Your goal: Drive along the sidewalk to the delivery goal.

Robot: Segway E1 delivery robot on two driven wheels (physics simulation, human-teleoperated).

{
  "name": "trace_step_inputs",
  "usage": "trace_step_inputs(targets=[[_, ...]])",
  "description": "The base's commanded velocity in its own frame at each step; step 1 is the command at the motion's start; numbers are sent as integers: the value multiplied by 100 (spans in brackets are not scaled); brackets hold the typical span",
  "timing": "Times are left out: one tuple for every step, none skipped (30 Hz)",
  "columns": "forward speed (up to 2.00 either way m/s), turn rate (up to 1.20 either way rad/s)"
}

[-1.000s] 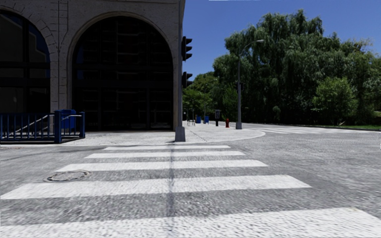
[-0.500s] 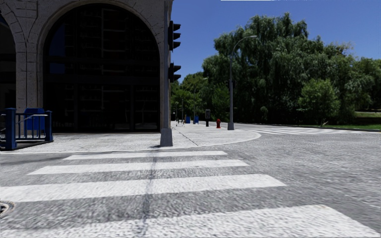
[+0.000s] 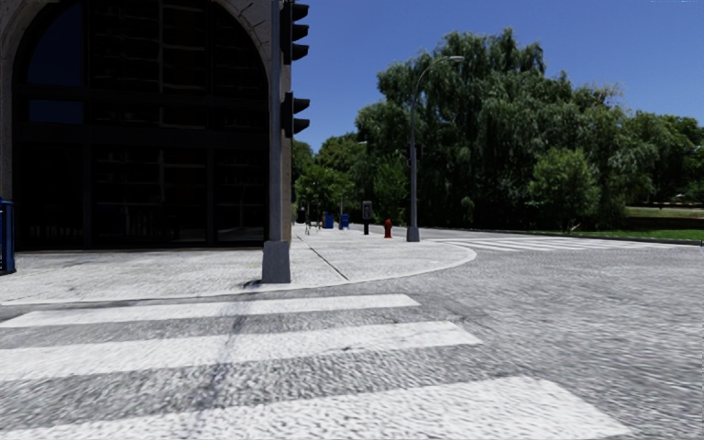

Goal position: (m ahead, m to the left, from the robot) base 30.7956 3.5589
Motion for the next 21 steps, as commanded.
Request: trace_step_inputs(targets=[[200, -25], [200, -23], [200, -23], [200, 0], [200, 0], [200, 0], [200, 0], [200, 0], [200, 0], [200, 0], [200, 0], [200, 0], [200, 0], [200, 0], [200, 0], [200, 0], [200, 0], [200, 0], [200, 0], [200, 0], [200, 0]])
